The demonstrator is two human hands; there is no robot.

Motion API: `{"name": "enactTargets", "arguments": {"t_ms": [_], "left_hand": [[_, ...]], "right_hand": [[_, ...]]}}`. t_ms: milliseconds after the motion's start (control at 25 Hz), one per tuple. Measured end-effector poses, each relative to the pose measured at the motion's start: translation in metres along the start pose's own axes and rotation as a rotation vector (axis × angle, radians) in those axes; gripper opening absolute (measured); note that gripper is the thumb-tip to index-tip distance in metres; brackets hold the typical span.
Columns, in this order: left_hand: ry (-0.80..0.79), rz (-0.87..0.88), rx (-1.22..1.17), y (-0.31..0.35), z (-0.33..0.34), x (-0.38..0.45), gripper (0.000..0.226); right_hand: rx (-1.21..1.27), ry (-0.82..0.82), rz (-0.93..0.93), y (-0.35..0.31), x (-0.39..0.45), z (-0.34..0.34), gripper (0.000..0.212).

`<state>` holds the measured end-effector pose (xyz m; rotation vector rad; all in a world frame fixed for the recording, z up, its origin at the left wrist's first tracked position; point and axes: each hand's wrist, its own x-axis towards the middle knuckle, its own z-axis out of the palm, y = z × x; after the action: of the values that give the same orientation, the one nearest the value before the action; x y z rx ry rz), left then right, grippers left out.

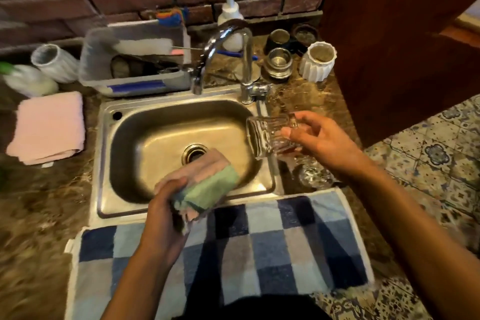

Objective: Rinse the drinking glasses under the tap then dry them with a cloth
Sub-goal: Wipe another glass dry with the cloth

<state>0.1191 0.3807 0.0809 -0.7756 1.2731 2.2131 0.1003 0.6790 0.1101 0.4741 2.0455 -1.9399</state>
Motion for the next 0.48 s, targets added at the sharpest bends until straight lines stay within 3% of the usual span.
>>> {"name": "enactTargets", "arguments": {"t_ms": [160, 320, 480], "left_hand": [[-0.059, 0.034, 0.050, 0.017, -0.020, -0.026, 0.046], [-0.001, 0.004, 0.016, 0.035, -0.054, -0.041, 0.029], [-0.028, -0.109, -0.035, 0.050, -0.081, -0.055, 0.020]], "right_hand": [[0.035, -0.116, -0.014, -0.001, -0.029, 0.075, 0.045], [-0.047, -0.175, -0.027, 0.005, -0.039, 0.115, 0.051], [-0.032, -0.299, -0.072, 0.006, -0.046, 0.155, 0.040]]}}
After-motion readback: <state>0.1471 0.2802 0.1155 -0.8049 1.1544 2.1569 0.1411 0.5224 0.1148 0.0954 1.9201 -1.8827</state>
